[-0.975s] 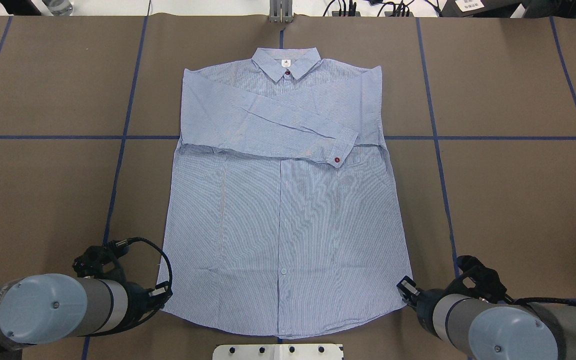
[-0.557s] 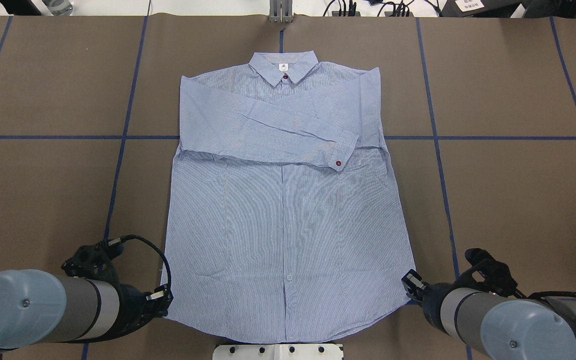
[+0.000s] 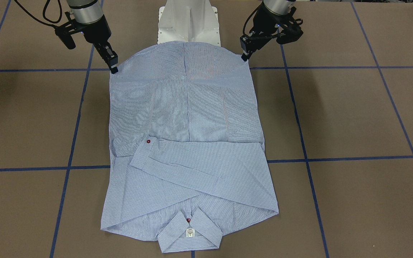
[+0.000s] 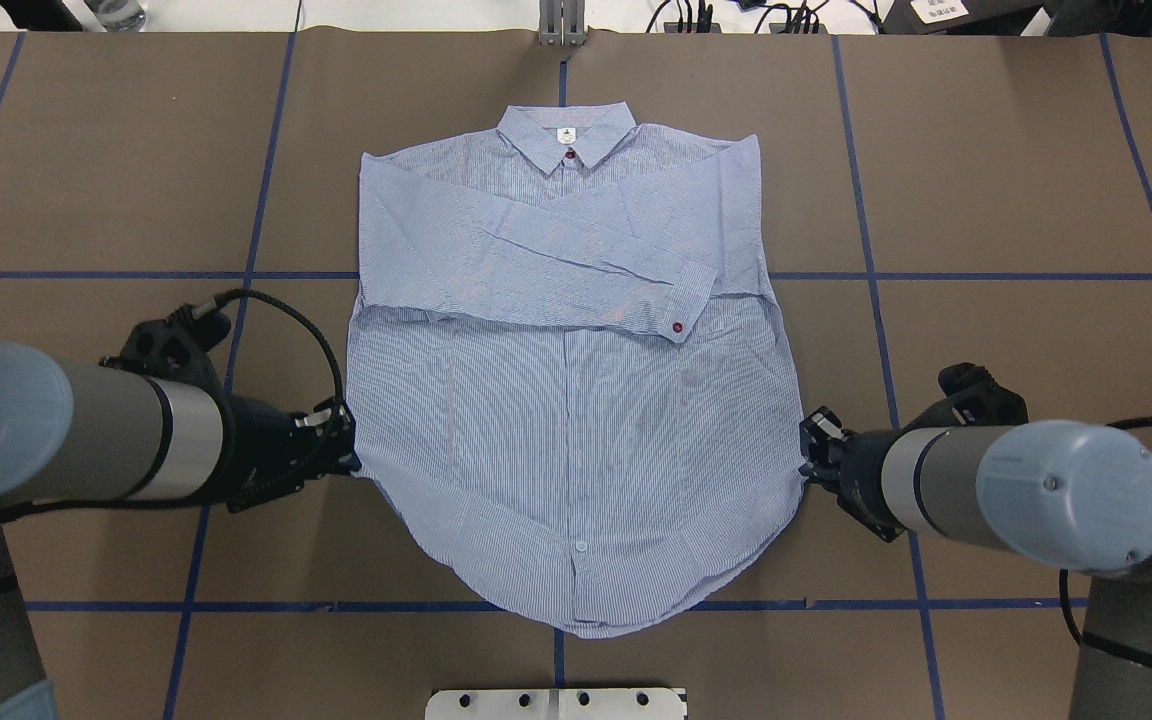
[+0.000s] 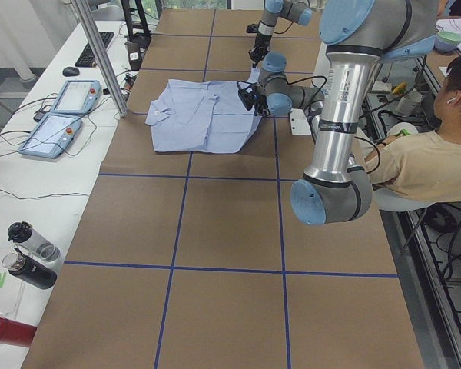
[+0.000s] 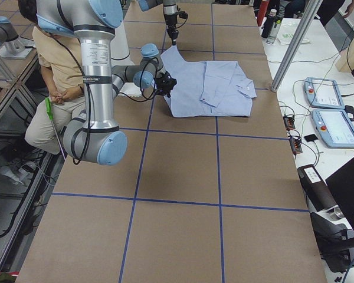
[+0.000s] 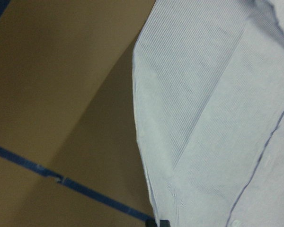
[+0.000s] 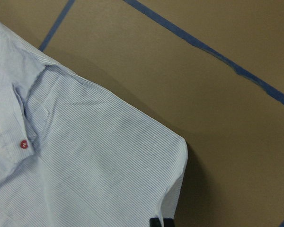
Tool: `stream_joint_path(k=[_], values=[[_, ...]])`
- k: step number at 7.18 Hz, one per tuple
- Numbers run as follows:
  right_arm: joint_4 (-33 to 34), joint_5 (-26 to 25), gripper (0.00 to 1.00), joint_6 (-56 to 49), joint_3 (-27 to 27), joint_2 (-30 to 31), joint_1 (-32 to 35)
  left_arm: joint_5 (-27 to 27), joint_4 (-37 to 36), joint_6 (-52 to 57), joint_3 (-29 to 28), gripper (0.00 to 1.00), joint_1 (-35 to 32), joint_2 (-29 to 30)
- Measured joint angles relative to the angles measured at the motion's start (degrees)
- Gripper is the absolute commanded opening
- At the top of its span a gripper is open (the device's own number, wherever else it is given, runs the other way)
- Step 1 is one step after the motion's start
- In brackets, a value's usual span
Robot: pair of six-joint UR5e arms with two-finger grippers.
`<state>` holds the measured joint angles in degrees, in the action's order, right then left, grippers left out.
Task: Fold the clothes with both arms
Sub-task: 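Lift the hem with both grippers and fold it toward the collar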
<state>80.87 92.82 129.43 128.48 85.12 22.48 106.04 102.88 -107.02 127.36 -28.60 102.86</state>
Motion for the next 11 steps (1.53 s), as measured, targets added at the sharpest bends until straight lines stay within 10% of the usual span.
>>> stream_joint_path(k=[7,11], values=[[0.3,-3.2,0.0,-0.2,-1.0,-4.8,13.5,10.6,0.1,1.6,-4.2,0.0,-16.3,2.2],[0.1,-5.0,0.0,-1.3,-12.9,-14.0,15.8,10.5,5.3,2.8,-20.9,0.0,-18.9,11.3]])
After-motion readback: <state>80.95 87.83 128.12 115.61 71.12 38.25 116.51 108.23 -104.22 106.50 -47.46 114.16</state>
